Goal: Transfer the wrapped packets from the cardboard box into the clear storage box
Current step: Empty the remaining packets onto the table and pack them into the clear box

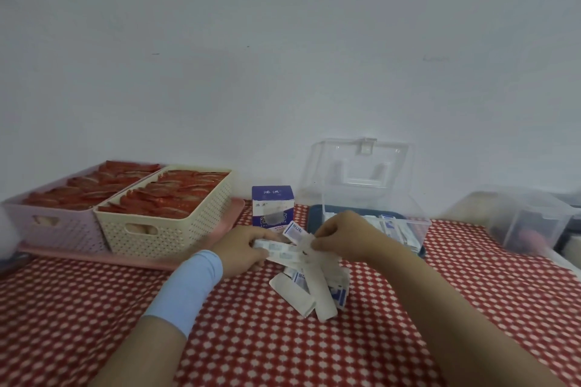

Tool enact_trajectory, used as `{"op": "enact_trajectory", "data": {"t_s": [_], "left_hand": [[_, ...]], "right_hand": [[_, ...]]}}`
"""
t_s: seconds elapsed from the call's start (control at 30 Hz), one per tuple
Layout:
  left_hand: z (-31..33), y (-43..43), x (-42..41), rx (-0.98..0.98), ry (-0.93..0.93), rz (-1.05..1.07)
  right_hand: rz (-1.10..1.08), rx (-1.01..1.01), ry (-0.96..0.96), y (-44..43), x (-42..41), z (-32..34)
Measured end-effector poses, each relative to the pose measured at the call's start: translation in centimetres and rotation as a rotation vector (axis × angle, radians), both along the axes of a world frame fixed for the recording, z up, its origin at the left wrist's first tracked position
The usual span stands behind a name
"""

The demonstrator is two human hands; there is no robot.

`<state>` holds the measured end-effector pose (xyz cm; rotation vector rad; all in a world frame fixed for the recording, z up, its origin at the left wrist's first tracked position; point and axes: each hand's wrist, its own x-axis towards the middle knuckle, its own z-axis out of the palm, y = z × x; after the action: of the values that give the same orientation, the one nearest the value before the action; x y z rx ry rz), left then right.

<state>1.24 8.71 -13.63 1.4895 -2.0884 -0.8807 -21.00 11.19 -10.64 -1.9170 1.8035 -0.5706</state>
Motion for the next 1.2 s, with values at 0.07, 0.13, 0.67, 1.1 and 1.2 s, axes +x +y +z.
{"op": "enact_trajectory", "data": {"t_s": [0.07,0.13,0.67,1.1,1.2], "left_hand": [[0.1,-0.1,0.5,0.013,0.019,0.029],[0.3,-0.3,0.8,0.037,0.065,0.056],[3.1,1.3,-1.0,0.252,0.817,-0.120],[1.7,1.5,-2.4,0.109,0.934,-0.131],[1.7,1.4,-2.4,0.077,0.936,-0.090]], "right_hand": [[-0.028,-0.050,-0.050,-0.1,-0.4,0.4],[-0.059,-0.130,-0.107,-0.3,-0.5,0.9],[0.133,-0.193,-0.484,1.0,1.3,1.4],[0.221,0.077,-0.717,2.5,1.5,1.8],[0.227,0.144,-0.754,2.6,1.5,1.9]]}}
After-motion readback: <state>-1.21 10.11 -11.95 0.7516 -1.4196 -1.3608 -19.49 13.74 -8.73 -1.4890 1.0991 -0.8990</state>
